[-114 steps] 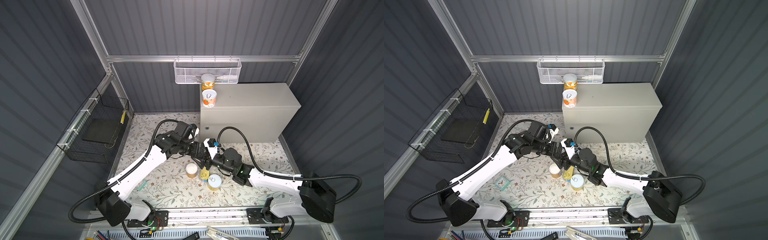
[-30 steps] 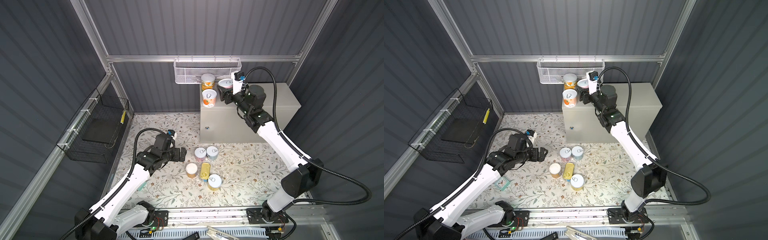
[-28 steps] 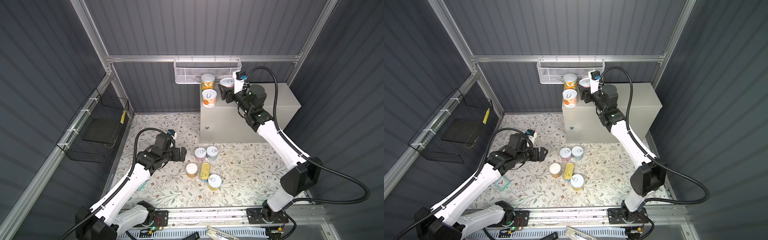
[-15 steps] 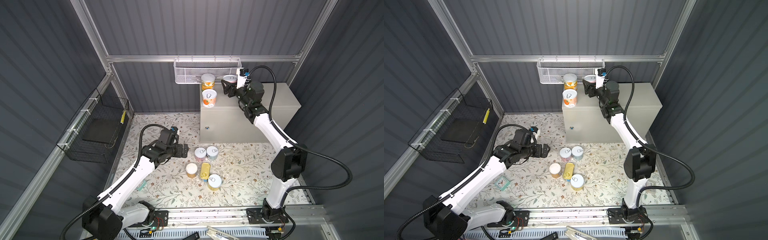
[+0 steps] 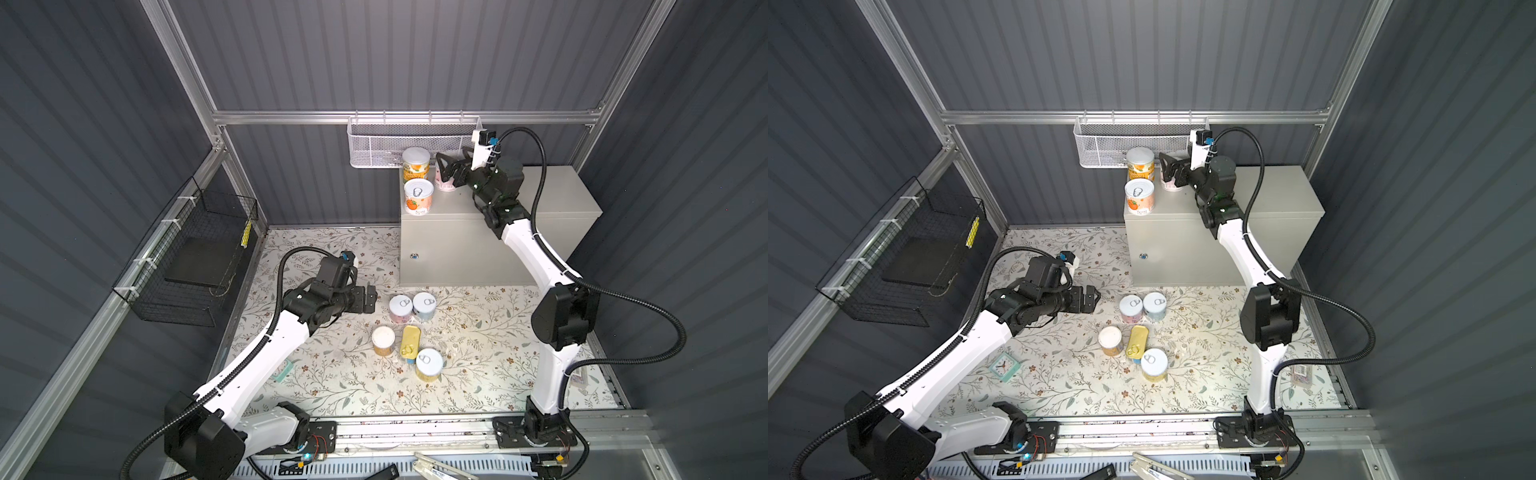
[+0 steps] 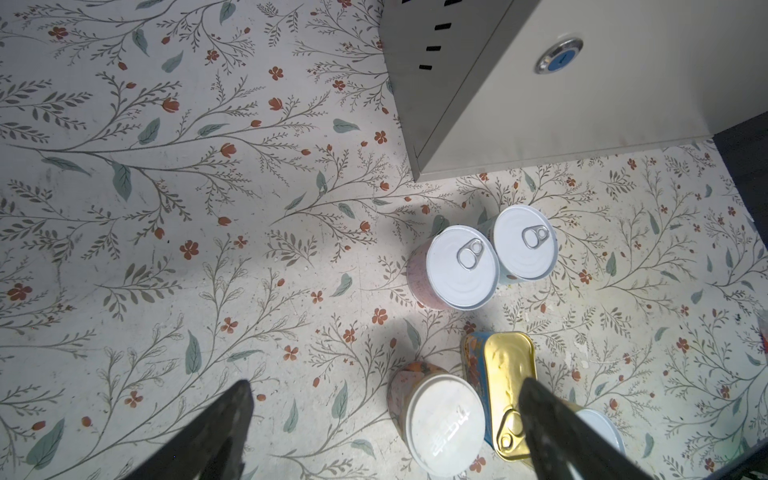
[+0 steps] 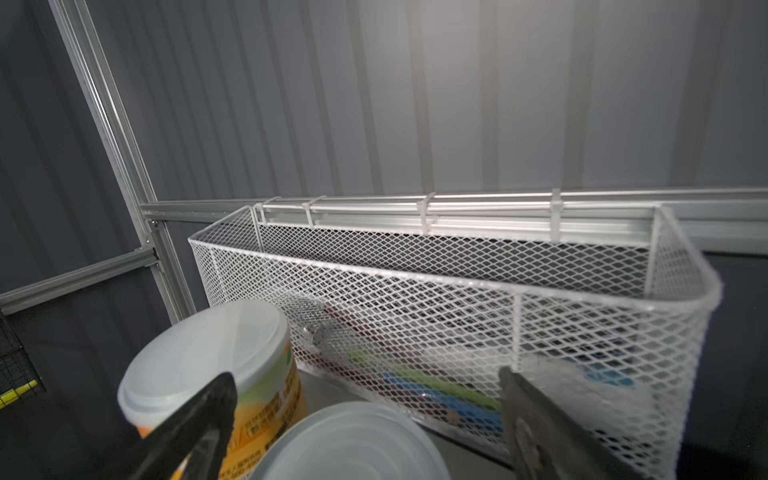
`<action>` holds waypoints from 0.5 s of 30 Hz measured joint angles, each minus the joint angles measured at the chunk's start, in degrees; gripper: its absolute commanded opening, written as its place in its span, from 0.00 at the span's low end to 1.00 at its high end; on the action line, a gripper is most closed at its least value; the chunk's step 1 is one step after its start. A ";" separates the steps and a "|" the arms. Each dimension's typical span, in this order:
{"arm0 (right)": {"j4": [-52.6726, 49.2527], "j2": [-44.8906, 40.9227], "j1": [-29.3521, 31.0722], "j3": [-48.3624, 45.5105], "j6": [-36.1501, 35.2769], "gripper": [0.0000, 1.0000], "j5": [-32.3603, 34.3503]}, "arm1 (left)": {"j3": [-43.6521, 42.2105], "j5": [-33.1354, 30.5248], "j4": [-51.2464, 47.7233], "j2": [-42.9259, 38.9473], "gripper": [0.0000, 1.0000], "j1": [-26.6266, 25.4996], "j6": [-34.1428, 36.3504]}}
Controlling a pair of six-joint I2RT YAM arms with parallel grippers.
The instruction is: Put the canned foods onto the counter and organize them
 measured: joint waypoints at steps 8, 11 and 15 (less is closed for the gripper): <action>-0.52 -8.35 -0.04 -7.67 -1.33 0.99 3.67 | -0.02 0.74 -1.03 -2.62 1.00 0.00 0.04; -0.57 -16.00 -0.04 -15.50 -1.64 0.99 5.81 | -0.22 1.70 -1.20 -2.71 1.00 0.00 0.31; 0.02 -29.14 -0.04 -29.29 -1.42 0.99 8.74 | -1.79 3.06 -1.40 -2.86 1.00 0.00 0.48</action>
